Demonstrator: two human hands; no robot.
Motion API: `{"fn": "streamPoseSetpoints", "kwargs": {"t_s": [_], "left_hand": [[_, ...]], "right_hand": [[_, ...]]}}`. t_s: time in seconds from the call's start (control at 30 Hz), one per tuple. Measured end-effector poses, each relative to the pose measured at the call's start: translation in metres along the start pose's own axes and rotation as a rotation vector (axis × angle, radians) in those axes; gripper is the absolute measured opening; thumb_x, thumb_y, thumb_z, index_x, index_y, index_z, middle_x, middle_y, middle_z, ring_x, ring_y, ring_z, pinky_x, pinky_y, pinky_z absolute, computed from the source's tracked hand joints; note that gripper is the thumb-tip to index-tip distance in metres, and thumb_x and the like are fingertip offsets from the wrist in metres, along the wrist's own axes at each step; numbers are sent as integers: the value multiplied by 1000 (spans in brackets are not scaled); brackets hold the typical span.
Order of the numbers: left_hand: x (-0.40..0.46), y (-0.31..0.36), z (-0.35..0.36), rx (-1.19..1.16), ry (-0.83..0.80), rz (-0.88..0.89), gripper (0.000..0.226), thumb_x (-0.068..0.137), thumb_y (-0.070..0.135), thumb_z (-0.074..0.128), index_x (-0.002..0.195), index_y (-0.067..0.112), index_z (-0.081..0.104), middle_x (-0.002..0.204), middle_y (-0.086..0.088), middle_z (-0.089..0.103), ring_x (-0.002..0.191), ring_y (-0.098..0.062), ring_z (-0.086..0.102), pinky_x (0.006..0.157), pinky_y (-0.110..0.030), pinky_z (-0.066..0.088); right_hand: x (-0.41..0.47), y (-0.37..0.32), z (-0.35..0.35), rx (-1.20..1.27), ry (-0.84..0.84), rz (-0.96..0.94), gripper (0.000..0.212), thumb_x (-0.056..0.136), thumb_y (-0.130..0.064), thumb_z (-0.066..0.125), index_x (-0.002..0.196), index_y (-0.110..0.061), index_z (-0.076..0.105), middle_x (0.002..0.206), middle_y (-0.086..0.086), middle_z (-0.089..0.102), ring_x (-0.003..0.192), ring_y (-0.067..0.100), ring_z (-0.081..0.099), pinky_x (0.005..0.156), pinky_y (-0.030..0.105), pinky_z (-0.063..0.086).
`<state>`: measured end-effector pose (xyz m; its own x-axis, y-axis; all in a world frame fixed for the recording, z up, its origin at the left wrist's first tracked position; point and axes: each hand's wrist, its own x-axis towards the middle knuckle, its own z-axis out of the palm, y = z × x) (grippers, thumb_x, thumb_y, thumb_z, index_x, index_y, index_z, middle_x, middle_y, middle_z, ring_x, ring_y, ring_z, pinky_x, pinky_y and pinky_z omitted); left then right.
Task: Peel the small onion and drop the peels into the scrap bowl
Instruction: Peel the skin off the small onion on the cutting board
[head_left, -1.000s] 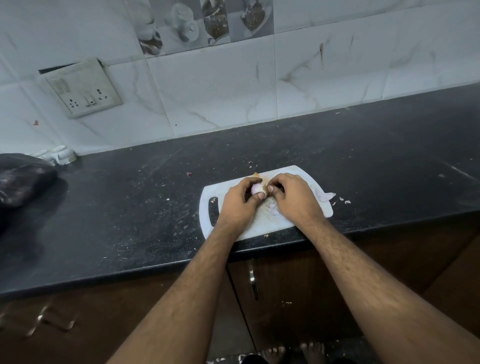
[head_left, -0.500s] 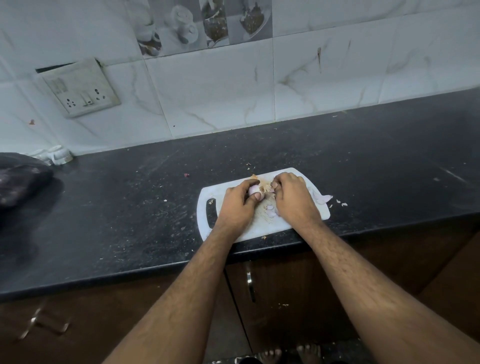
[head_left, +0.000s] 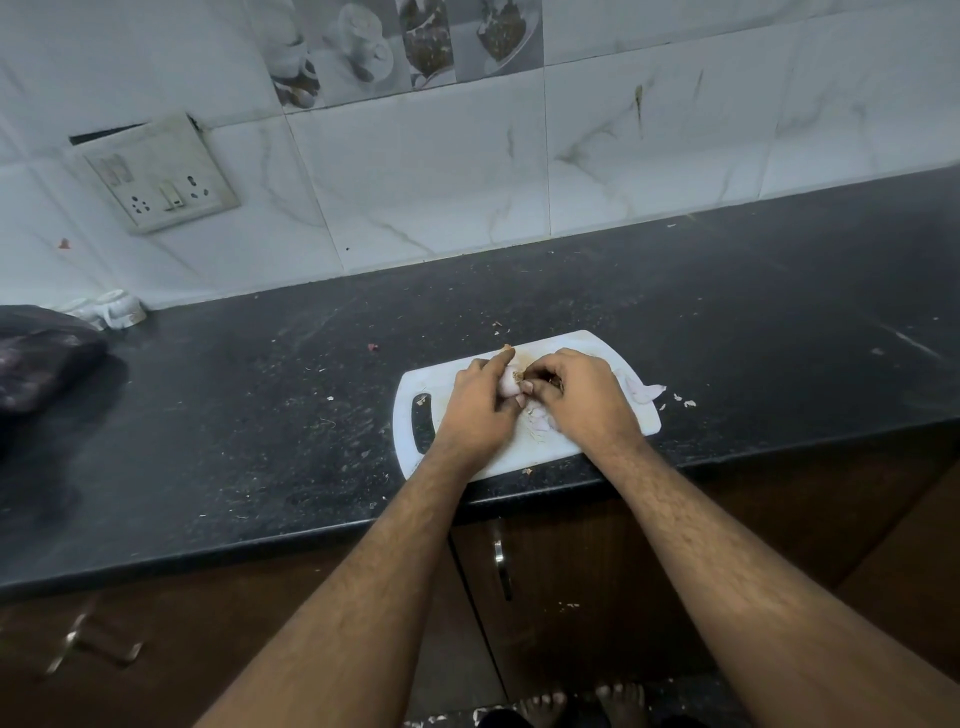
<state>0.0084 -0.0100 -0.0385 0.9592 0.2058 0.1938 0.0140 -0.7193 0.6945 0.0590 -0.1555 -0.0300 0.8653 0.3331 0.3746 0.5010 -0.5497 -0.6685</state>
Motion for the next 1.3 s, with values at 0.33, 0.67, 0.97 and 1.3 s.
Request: {"fn": "streamPoseSetpoints", "kwargs": {"t_s": [0.33, 0.67, 0.97, 1.3], "left_hand": [[-3, -3, 0, -132, 73, 11, 28, 88, 28, 72, 109, 36, 55, 109, 0, 70, 106, -23, 65, 95, -47, 54], [-2, -6, -1, -190, 54, -12, 32, 96, 25, 67, 127, 27, 61, 112, -1, 73, 107, -20, 68, 101, -45, 54], [-3, -5, -2, -203, 22, -11, 35, 90, 26, 63, 125, 30, 61, 116, 2, 73, 112, -19, 68, 104, -47, 52], [-5, -3, -1, -276, 38, -9, 39, 95, 8, 69, 131, 17, 57, 124, 1, 69, 115, -13, 67, 106, -32, 52]], "right_hand": [[-5, -5, -2, -166, -3, -74, 21, 101, -29, 56, 101, -19, 75, 94, -4, 65, 96, 15, 58, 82, 37, 51], [-2, -5, -3, -146, -31, -103, 18, 99, -26, 59, 102, -14, 72, 98, -4, 67, 93, 11, 51, 82, 29, 44], [-4, -9, -4, -140, -42, -66, 4, 87, -24, 69, 87, -20, 67, 88, -8, 61, 88, 10, 55, 68, 24, 42], [-3, -5, 5, -214, -2, -51, 17, 101, -20, 48, 85, -17, 52, 92, -2, 55, 93, 16, 45, 71, 27, 35]]}}
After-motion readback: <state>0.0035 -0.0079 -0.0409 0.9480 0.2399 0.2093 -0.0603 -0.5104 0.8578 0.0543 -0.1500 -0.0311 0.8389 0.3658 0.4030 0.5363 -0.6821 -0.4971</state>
